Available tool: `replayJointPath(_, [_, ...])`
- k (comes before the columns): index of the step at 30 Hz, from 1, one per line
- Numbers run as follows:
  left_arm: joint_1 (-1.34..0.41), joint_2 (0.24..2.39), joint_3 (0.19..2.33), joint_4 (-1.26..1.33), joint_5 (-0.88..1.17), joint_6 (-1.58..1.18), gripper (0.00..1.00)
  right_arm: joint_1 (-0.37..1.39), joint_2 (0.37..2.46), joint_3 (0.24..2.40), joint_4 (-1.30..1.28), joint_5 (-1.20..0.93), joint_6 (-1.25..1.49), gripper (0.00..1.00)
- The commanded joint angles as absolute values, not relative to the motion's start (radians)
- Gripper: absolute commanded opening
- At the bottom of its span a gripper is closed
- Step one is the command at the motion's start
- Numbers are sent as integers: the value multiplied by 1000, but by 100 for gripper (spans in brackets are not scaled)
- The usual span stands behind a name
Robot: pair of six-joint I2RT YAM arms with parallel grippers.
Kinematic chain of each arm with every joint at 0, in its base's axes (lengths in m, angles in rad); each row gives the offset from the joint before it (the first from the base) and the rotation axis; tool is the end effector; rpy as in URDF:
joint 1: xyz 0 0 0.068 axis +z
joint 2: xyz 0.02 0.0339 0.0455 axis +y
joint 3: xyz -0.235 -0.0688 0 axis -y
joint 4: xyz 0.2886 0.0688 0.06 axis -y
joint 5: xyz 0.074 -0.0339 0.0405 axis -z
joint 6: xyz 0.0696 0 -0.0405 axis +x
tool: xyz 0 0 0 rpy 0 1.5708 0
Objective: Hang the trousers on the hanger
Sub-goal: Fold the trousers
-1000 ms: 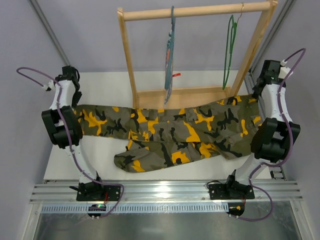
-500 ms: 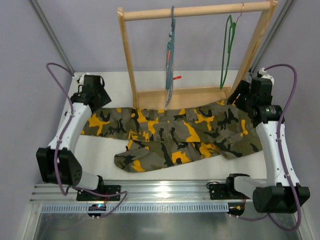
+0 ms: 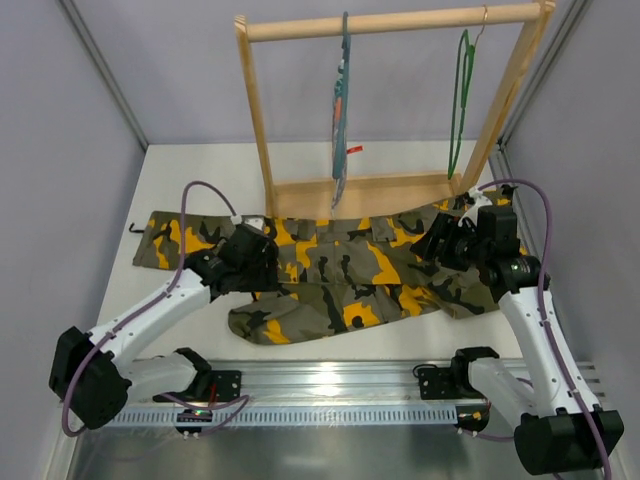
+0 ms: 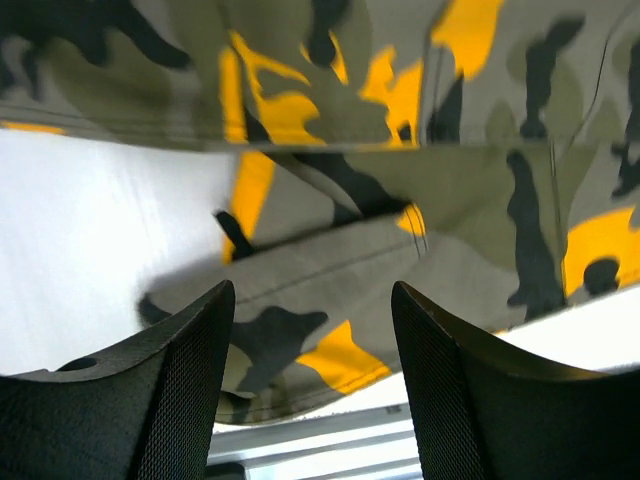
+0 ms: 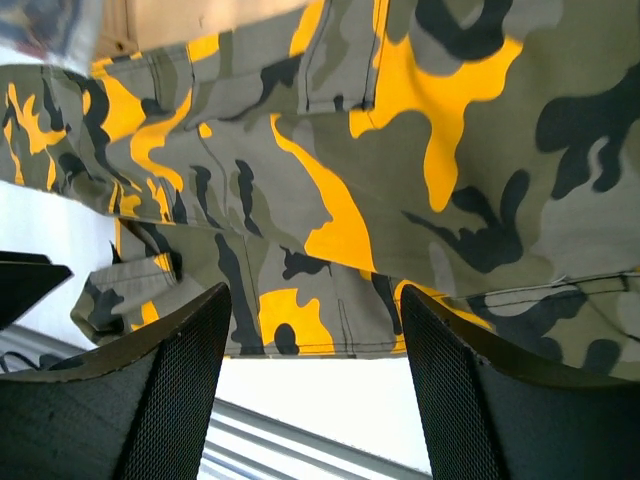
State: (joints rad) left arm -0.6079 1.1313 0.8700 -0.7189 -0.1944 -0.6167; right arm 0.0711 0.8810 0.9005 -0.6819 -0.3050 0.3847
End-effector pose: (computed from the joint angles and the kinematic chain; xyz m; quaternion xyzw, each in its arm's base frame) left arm 0.2486 -0.1566 0.1914 -0.0324 0.9521 -0.0905 0.2904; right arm 0.2664 0.0399 0.2740 0.0729 0.8877 0.2310 0.3916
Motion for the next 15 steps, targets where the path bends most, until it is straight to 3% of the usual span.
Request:
replayJointPath(1, [-658,1164,842,-643,-83,-615,65,78,859,841,-592,-389,423,71])
replayJointPath(7, [-767,1247,833,-592,-78,-598,66,78,870,819,-546,-388,442,71])
replayJointPath(15, [-773,1322,739,-514,-113,-611,66,80,865,838,-549,-383,440,71])
